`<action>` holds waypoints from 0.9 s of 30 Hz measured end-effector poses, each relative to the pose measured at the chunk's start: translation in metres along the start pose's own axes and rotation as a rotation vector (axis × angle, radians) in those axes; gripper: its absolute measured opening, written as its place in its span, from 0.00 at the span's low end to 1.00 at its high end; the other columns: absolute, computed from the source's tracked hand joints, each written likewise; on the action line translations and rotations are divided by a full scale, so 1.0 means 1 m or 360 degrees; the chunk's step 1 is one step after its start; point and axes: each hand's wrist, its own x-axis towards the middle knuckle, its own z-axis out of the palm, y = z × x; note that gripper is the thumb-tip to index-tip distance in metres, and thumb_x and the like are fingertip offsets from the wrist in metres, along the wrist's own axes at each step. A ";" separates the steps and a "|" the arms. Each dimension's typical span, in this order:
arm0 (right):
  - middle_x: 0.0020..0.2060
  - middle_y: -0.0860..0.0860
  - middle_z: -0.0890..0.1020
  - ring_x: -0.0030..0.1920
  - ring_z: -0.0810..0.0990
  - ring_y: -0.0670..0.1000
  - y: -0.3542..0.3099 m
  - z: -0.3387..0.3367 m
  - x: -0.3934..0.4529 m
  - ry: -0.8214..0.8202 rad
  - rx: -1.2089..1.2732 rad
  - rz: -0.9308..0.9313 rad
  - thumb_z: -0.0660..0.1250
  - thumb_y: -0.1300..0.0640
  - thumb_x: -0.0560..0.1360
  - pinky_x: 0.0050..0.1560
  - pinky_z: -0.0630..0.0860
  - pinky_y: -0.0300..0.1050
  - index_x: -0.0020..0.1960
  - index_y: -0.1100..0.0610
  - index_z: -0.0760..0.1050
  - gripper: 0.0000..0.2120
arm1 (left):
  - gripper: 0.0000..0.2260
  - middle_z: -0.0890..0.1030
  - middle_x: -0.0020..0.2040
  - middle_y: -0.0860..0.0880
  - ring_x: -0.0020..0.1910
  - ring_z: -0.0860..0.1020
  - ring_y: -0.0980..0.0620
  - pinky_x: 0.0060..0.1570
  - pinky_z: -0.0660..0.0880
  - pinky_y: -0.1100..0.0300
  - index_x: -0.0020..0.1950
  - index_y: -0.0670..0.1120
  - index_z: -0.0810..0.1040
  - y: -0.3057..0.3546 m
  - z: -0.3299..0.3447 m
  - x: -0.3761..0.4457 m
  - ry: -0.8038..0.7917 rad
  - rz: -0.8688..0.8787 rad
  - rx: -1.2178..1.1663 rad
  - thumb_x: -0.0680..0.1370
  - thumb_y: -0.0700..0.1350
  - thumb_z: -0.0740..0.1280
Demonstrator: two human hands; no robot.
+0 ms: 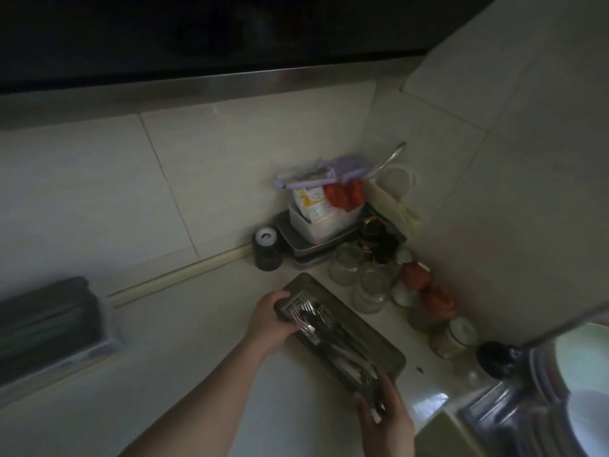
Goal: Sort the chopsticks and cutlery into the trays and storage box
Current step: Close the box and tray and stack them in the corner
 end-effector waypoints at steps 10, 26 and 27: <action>0.62 0.58 0.77 0.60 0.78 0.58 -0.100 0.034 0.013 -0.0069 0.0365 -0.0602 0.75 0.55 0.65 0.59 0.74 0.45 0.59 0.54 0.75 0.24 | 0.31 0.73 0.60 0.61 0.58 0.71 0.70 0.57 0.71 0.65 0.60 0.59 0.72 0.000 -0.103 -0.061 0.0693 0.0361 -0.0269 0.58 0.55 0.76; 0.62 0.51 0.78 0.60 0.78 0.49 -0.317 0.243 -0.051 -0.1180 0.0848 -0.0822 0.67 0.73 0.72 0.61 0.75 0.40 0.50 0.30 0.77 0.35 | 0.43 0.69 0.70 0.49 0.67 0.72 0.49 0.68 0.70 0.46 0.72 0.58 0.65 -0.109 -0.370 -0.173 0.1770 -0.0050 -0.0130 0.61 0.60 0.78; 0.63 0.51 0.77 0.61 0.77 0.50 -0.322 0.251 -0.053 -0.1213 0.0833 -0.0828 0.66 0.74 0.73 0.63 0.74 0.43 0.51 0.32 0.78 0.33 | 0.42 0.68 0.71 0.49 0.68 0.71 0.49 0.68 0.70 0.45 0.72 0.59 0.65 -0.115 -0.374 -0.173 0.1772 -0.0075 -0.0119 0.61 0.62 0.77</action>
